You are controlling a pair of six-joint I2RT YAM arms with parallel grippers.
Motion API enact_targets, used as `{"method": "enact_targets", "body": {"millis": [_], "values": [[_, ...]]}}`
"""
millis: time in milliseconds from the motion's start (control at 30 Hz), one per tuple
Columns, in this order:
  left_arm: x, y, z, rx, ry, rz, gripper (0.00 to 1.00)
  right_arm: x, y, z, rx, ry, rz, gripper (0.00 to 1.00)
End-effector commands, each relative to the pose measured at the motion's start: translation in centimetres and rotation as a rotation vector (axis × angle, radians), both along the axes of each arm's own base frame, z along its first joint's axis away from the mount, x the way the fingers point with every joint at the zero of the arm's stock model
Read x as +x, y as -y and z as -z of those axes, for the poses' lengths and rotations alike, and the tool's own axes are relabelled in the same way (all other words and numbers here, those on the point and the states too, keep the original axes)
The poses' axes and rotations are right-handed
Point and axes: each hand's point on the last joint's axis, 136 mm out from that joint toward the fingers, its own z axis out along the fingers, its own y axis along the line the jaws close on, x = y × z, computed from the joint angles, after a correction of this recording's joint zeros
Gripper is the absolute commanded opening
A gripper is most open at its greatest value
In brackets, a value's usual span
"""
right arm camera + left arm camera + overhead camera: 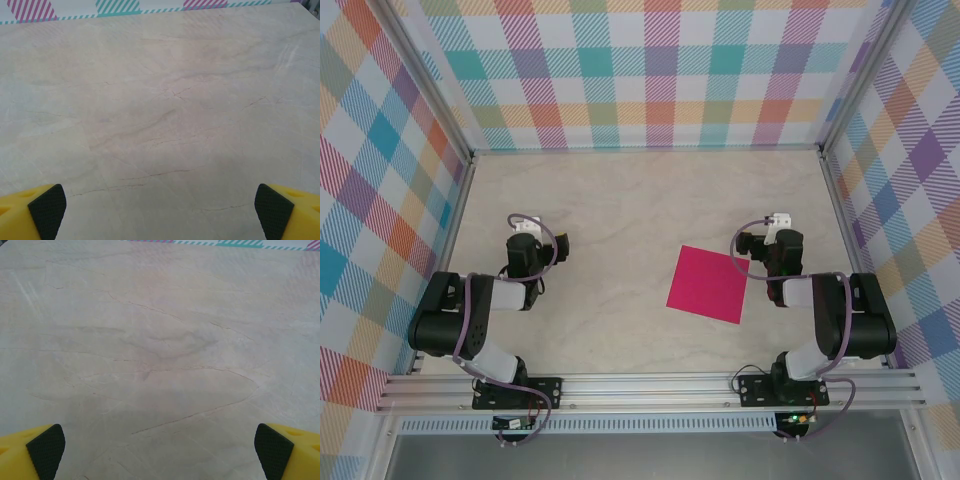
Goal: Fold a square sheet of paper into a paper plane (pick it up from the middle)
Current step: Move the square sheet of paper to the center of the table.
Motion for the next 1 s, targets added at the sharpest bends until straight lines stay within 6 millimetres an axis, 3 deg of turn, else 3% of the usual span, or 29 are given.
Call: {"method": "enact_targets", "body": {"millis": [0,967], "values": [[0.54,-0.32,-0.41,0.005,0.008,-0.001,1.0,0.7,-0.1,-1.14,0.017,0.036,-0.005,1.0],[0.47,-0.4,-0.54,0.006,0.015,-0.005,1.0,0.64,0.17,-1.32,0.017,0.041,0.013,1.0]]}}
